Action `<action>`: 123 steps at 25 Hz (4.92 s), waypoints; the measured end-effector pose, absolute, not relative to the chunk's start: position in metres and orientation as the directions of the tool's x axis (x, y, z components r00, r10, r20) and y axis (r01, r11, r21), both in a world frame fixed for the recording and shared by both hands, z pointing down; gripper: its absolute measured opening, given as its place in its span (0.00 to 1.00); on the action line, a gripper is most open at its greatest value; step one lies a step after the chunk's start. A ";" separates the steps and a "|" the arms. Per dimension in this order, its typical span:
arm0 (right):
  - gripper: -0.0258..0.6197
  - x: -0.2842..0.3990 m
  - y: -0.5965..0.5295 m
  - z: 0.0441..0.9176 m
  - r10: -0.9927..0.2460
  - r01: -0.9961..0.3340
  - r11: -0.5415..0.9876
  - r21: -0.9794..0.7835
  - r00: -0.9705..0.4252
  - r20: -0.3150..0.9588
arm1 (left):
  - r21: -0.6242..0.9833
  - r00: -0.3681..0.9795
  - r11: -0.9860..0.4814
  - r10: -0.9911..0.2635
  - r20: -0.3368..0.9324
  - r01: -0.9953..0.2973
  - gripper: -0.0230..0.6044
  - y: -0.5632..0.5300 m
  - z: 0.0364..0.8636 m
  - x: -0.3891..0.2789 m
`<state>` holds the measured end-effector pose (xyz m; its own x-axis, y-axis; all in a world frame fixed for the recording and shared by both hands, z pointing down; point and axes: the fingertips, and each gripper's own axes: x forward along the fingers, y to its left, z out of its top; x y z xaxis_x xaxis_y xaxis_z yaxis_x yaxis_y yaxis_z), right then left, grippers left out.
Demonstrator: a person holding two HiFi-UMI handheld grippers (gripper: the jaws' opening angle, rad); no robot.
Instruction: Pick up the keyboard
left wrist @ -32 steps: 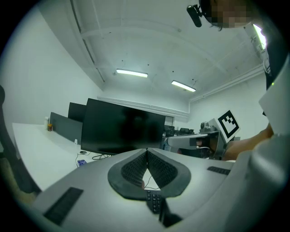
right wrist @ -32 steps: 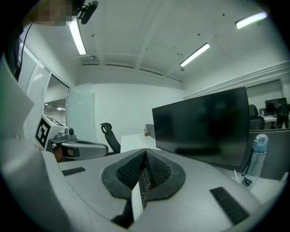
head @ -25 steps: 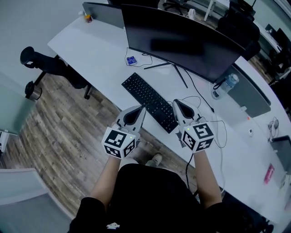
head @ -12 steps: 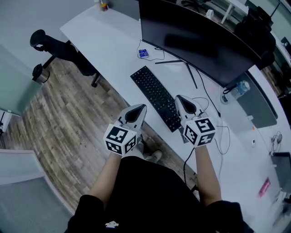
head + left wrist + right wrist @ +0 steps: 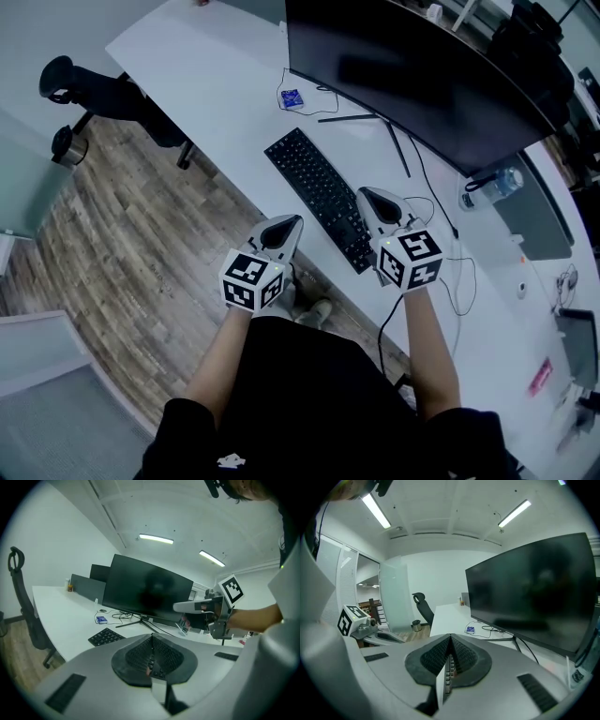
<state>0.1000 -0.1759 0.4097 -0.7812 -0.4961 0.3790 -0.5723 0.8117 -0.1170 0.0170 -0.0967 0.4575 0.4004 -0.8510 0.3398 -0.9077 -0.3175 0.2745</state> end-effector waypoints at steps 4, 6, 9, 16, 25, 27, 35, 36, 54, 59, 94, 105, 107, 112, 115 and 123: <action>0.04 0.091 -0.189 0.424 -0.493 -0.586 0.801 -0.122 -0.762 0.419 | 0.300 0.410 -0.310 -0.831 0.375 -0.902 0.05 -0.108 0.481 0.008; 0.04 0.086 -0.195 0.431 -0.487 -0.589 0.798 -0.128 -0.755 0.438 | 0.312 0.417 -0.308 -0.820 0.393 -0.899 0.05 -0.113 0.490 0.004; 0.04 0.078 -0.203 0.443 -0.470 -0.586 0.798 -0.142 -0.752 0.462 | 0.330 0.431 -0.309 -0.800 0.417 -0.892 0.05 -0.125 0.503 -0.001; 0.04 0.070 -0.219 0.483 -0.425 -0.585 0.798 -0.144 -0.715 0.555 | 0.365 0.461 -0.309 -0.750 0.474 -0.878 0.05 -0.145 0.539 -0.004; 0.05 0.071 -0.240 0.529 -0.362 -0.591 0.786 -0.182 -0.678 0.640 | 0.399 0.466 -0.273 -0.696 0.546 -0.875 0.05 -0.161 0.588 -0.003; 0.05 0.069 -0.243 0.535 -0.350 -0.588 0.787 -0.189 -0.676 0.648 | 0.405 0.468 -0.268 -0.687 0.556 -0.874 0.05 -0.162 0.595 -0.003; 0.06 0.070 -0.253 0.561 -0.314 -0.592 0.784 -0.187 -0.638 0.703 | 0.427 0.476 -0.249 -0.656 0.586 -0.869 0.05 -0.166 0.618 0.000; 0.09 0.071 -0.254 0.564 -0.307 -0.591 0.784 -0.190 -0.634 0.710 | 0.429 0.478 -0.249 -0.651 0.590 -0.869 0.05 -0.167 0.621 0.001; 0.28 0.072 -0.271 0.614 -0.148 -0.567 0.776 -0.277 -0.591 0.793 | 0.410 0.468 -0.237 -0.569 0.676 -0.880 0.05 -0.177 0.651 0.007; 0.33 0.070 -0.275 0.627 -0.073 -0.551 0.764 -0.336 -0.592 0.803 | 0.405 0.465 -0.237 -0.551 0.693 -0.883 0.05 -0.179 0.653 0.009; 0.32 0.057 -0.256 0.648 0.267 -0.420 0.770 -0.480 -0.471 0.841 | 0.372 0.471 -0.288 -0.530 0.705 -0.882 0.05 -0.179 0.657 0.010; 0.26 0.054 -0.253 0.618 0.217 -0.385 0.820 -0.423 -0.475 0.853 | 0.337 0.458 -0.313 -0.533 0.712 -0.888 0.05 -0.184 0.656 0.015; 0.25 0.053 -0.252 0.612 0.213 -0.378 0.824 -0.421 -0.482 0.850 | 0.329 0.461 -0.328 -0.539 0.705 -0.886 0.05 -0.187 0.656 0.018; 0.21 0.048 -0.248 0.598 0.198 -0.359 0.840 -0.407 -0.495 0.846 | 0.310 0.442 -0.323 -0.533 0.722 -0.894 0.05 -0.186 0.659 0.018; 0.21 0.045 -0.246 0.595 0.184 -0.355 0.846 -0.397 -0.504 0.844 | 0.312 0.443 -0.322 -0.527 0.725 -0.894 0.05 -0.186 0.660 0.018; 0.20 0.047 -0.244 0.590 0.134 -0.383 0.857 -0.344 -0.480 0.867 | 0.316 0.442 -0.315 -0.533 0.721 -0.895 0.05 -0.185 0.662 0.018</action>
<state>0.0467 -0.2439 0.5897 -0.4799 0.1336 0.8671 -0.3828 0.8574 -0.3439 0.0181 -0.1853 0.6618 0.4421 -0.5333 0.7212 -0.8951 -0.3145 0.3161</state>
